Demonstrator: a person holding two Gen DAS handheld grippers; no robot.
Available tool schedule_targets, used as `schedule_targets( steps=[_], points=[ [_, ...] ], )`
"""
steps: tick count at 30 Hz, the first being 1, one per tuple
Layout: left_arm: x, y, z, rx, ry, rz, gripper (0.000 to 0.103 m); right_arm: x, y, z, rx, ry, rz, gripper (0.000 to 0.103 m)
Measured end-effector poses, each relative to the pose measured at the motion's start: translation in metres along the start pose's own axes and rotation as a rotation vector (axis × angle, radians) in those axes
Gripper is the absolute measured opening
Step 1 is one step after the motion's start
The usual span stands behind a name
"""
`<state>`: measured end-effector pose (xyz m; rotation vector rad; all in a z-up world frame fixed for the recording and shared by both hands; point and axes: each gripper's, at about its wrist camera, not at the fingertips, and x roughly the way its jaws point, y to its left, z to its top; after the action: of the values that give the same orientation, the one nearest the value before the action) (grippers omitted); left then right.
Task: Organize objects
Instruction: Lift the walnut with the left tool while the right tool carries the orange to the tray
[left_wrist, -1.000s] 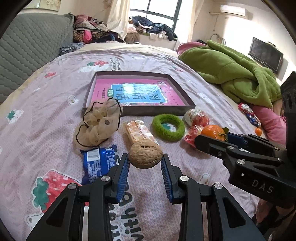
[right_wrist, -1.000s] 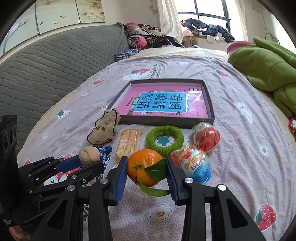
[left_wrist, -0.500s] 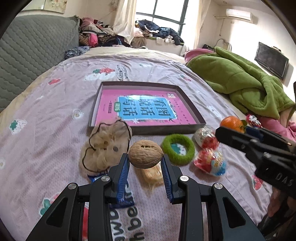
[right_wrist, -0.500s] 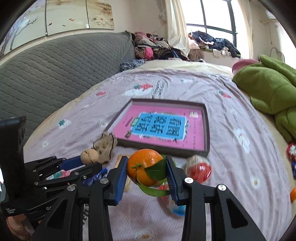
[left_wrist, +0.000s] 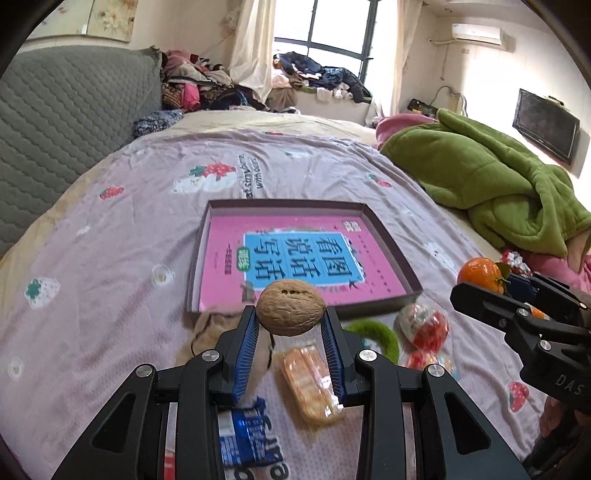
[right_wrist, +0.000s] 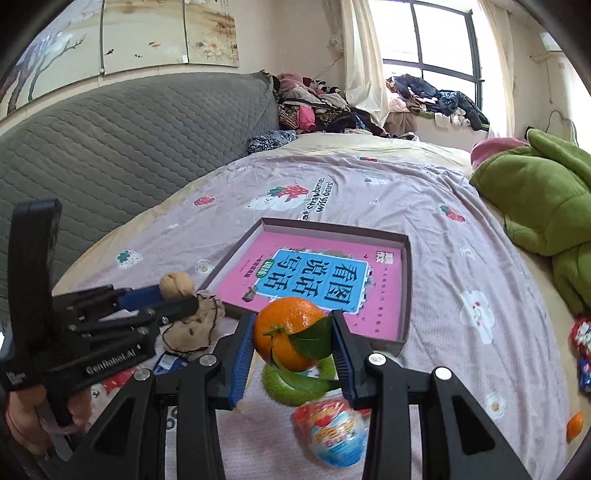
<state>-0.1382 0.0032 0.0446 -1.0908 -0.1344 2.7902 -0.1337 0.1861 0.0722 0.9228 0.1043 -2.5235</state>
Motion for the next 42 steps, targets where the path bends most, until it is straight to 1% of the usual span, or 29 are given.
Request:
schedule_targets(
  steps=[9, 17, 26, 29, 32, 35, 38, 42],
  points=[
    [0.018, 0.003, 0.032, -0.018, -0.012, 0.002, 0.035, 0.009, -0.018, 0.021, 0.003, -0.025, 0.009, 0.04],
    [0.026, -0.001, 0.057, 0.012, -0.04, 0.023, 0.035, 0.015, -0.025, 0.039, -0.007, -0.067, 0.006, 0.04],
    [0.049, -0.001, 0.083, 0.034, -0.065, 0.031, 0.035, 0.024, -0.031, 0.043, 0.002, -0.083, -0.013, 0.04],
    [0.059, 0.004, 0.09, 0.015, -0.066, 0.006, 0.035, 0.031, -0.036, 0.042, 0.011, -0.075, -0.032, 0.04],
    [0.067, 0.009, 0.094, -0.005, -0.068, -0.015, 0.035, 0.036, -0.041, 0.041, 0.029, -0.065, -0.06, 0.04],
    [0.076, 0.011, 0.096, 0.012, -0.076, -0.012, 0.035, 0.044, -0.046, 0.043, 0.063, -0.043, -0.069, 0.04],
    [0.084, 0.009, 0.091, 0.037, -0.083, 0.003, 0.035, 0.054, -0.044, 0.046, 0.065, -0.031, -0.085, 0.04],
    [0.1, 0.017, 0.079, 0.017, -0.06, -0.018, 0.035, 0.074, -0.038, 0.054, 0.072, -0.008, -0.107, 0.04]
  ],
)
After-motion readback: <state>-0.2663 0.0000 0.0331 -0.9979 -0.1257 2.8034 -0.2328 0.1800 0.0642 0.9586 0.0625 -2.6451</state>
